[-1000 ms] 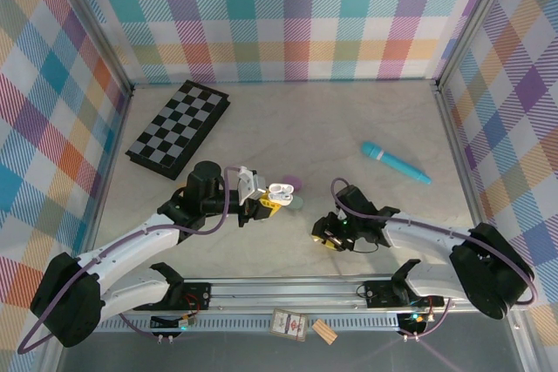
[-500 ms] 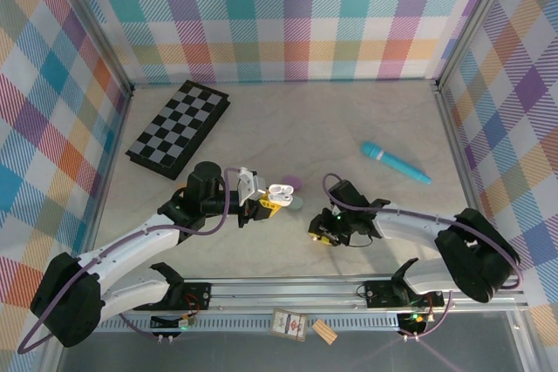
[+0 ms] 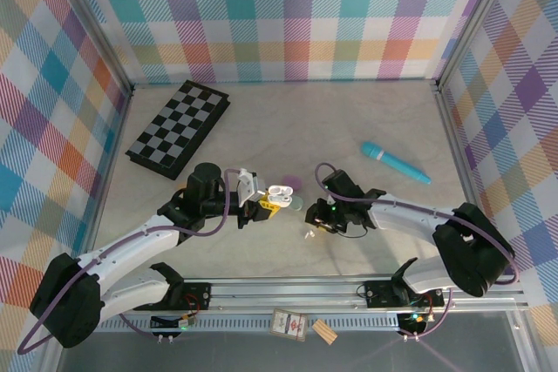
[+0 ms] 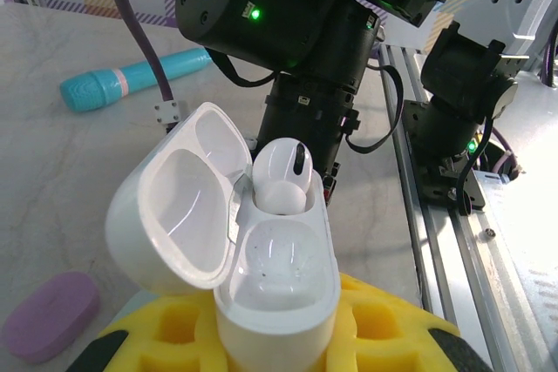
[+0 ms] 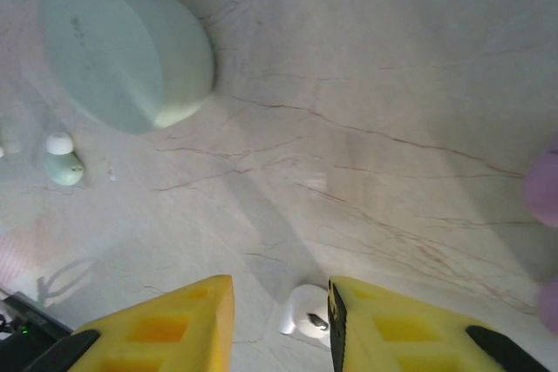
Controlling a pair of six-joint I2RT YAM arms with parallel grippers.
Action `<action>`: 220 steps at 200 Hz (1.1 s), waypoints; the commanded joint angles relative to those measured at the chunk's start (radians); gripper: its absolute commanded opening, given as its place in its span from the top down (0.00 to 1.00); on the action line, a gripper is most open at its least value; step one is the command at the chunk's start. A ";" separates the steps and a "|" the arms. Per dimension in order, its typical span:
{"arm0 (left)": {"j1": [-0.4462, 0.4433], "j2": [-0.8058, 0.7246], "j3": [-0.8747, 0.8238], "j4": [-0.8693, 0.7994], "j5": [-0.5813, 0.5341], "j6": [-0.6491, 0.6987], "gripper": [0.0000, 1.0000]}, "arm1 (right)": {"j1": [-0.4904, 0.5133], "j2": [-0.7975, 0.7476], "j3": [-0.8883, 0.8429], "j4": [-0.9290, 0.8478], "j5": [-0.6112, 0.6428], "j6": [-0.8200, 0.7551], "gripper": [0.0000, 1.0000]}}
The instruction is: Insert the wireless bluetooth earbuds into the charging case
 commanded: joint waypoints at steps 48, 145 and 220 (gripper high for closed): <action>0.007 -0.008 -0.006 0.013 0.017 0.026 0.98 | 0.010 0.054 0.015 0.029 -0.064 -0.099 0.64; 0.007 -0.005 -0.005 0.011 0.018 0.027 0.98 | 0.053 0.071 -0.024 0.089 -0.121 -0.131 0.68; 0.007 -0.012 -0.008 0.004 0.016 0.028 0.98 | 0.057 0.098 -0.027 0.078 -0.139 -0.181 0.65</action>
